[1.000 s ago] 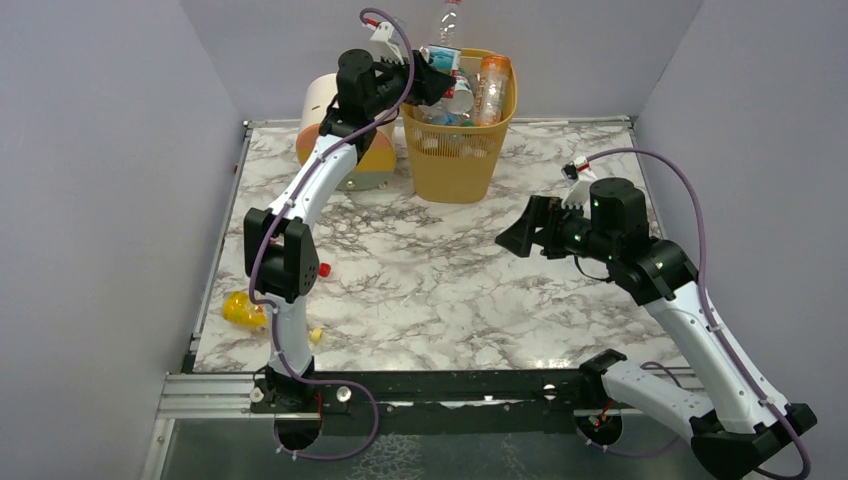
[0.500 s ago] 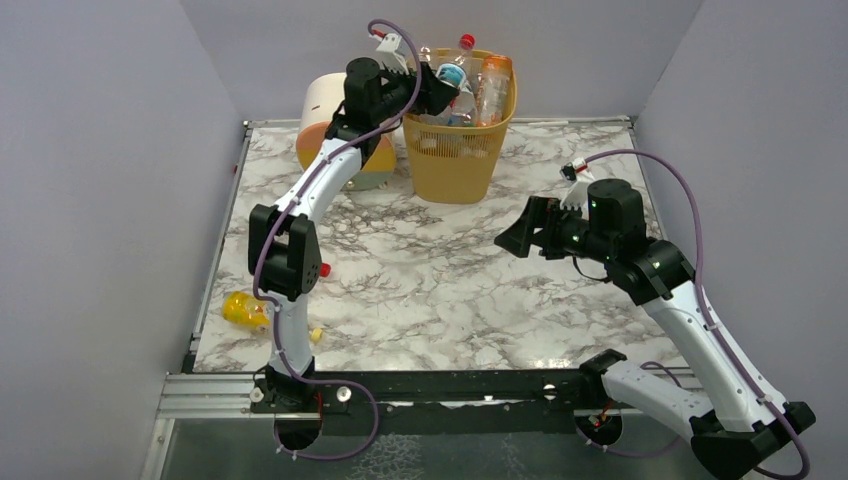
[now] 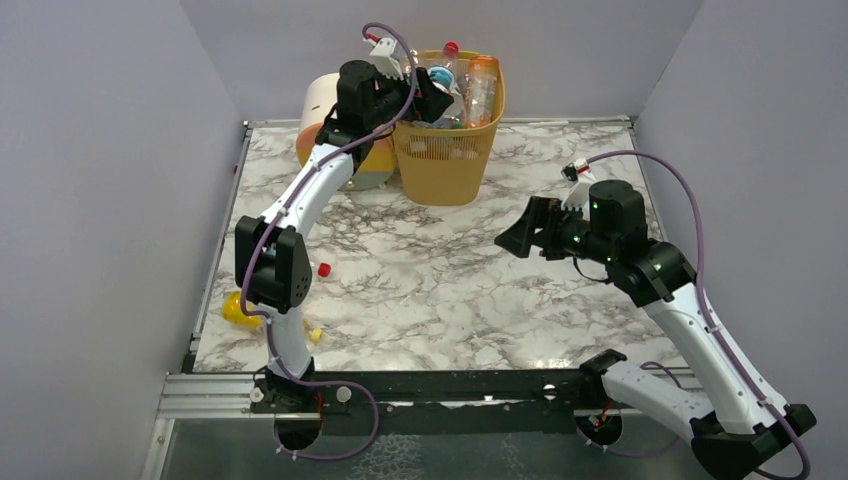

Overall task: Put the plastic bottles in the bin
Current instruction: Place the plastic bottle in the trash bin.

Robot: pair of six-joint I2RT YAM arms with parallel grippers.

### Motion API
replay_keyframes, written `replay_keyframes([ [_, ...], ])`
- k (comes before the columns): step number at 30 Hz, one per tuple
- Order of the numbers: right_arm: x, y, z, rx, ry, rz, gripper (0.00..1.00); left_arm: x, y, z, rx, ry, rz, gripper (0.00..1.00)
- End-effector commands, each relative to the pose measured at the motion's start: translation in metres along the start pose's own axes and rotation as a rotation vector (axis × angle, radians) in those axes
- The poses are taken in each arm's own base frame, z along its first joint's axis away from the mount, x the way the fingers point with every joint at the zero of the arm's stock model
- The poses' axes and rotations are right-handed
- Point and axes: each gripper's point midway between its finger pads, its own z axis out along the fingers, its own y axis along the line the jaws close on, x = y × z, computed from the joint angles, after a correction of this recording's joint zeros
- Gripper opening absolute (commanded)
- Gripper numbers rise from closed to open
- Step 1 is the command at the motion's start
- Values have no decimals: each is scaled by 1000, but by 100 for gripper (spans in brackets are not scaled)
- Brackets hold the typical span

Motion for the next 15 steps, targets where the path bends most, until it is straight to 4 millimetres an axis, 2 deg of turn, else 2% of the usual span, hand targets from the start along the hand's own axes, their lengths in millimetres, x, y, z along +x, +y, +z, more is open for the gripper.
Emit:
replay_keyframes([
  [1, 1, 8, -4, -39, -9, 5, 100, -46, -14, -22, -23, -67, 59, 99],
  [8, 1, 10, -10, -43, -15, 10, 100, -57, -30, -29, 18, -58, 41, 99],
  [15, 1, 12, -15, -48, -19, 11, 100, -55, -26, -40, -19, -53, 46, 99],
])
